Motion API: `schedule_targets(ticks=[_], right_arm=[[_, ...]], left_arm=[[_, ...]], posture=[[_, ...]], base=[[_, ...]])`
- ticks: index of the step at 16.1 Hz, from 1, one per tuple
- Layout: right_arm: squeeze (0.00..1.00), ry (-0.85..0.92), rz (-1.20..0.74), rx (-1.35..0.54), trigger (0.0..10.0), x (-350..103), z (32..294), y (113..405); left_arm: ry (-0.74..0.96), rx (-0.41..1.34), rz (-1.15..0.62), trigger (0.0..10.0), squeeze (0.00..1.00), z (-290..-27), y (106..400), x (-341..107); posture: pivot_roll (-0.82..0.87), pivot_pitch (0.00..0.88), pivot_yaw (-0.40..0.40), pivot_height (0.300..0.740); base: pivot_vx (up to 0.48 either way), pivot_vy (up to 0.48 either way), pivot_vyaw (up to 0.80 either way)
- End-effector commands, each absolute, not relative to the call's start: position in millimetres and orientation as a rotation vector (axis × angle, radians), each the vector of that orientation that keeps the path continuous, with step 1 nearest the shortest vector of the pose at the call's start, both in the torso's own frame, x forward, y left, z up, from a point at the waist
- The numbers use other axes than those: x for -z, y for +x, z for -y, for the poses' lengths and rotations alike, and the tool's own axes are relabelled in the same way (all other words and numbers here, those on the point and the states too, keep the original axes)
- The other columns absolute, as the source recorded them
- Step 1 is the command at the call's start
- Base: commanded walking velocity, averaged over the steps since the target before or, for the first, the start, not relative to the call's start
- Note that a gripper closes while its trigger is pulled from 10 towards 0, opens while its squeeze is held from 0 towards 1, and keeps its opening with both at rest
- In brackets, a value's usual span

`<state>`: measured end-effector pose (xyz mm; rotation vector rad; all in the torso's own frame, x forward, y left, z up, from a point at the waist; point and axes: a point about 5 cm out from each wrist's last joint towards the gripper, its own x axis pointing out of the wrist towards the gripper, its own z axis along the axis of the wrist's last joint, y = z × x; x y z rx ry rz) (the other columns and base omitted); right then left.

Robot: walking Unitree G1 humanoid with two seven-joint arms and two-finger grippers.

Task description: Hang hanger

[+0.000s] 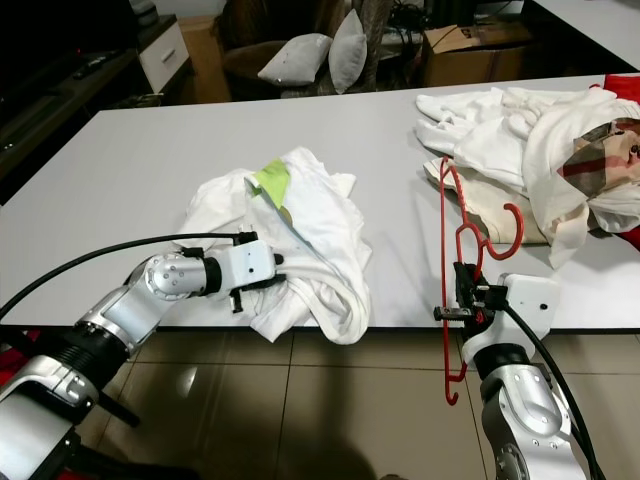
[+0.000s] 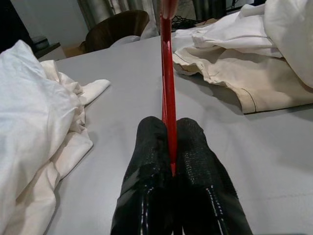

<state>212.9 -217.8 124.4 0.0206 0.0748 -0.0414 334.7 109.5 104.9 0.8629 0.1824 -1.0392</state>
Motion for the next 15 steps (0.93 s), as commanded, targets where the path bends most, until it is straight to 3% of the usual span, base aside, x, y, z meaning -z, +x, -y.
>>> schedule_targets(ticks=[1, 2, 3, 4, 11, 15], right_arm=[[0.00, 0.022, -0.086, 0.034, 10.0, -122.9, 213.9, 211.5], [0.00, 0.022, -0.087, 0.032, 10.0, -122.8, 213.9, 211.8], [0.00, 0.022, -0.087, 0.031, 10.0, -122.8, 213.8, 211.9], [0.00, 0.021, -0.087, 0.029, 10.0, -123.0, 213.9, 212.0], [0.00, 0.011, -0.079, 0.008, 10.0, -125.8, 217.2, 210.9], [0.00, 0.026, 0.014, -0.248, 10.0, -153.5, 208.7, 196.6]], left_arm=[[0.921, 1.019, -0.203, 2.4, 0.00, -120.3, 338.0, -105.3], [0.936, 0.998, -0.204, 2.7, 0.00, -122.4, 339.7, -105.1], [0.937, 0.991, -0.206, 1.8, 0.00, -122.9, 340.3, -105.0], [0.904, 0.990, -0.202, 0.0, 0.00, -121.8, 341.7, -106.3], [0.801, 1.011, -0.184, 0.0, 0.00, -117.5, 344.1, -112.8], [0.638, 0.987, -0.132, 0.0, 0.00, -118.3, 354.8, -142.0]], posture=[[-0.02, 0.000, 0.164, 0.740], [-0.02, 0.000, 0.163, 0.740], [-0.02, 0.000, 0.162, 0.740], [-0.02, 0.000, 0.162, 0.740], [-0.02, 0.000, 0.159, 0.740], [-0.02, 0.000, 0.160, 0.740]], base=[[0.000, 0.000, 0.00], [0.000, 0.000, 0.00], [0.000, 0.000, 0.00], [0.000, 0.000, 0.00], [0.000, 0.000, 0.00], [0.000, 0.000, 0.00]])
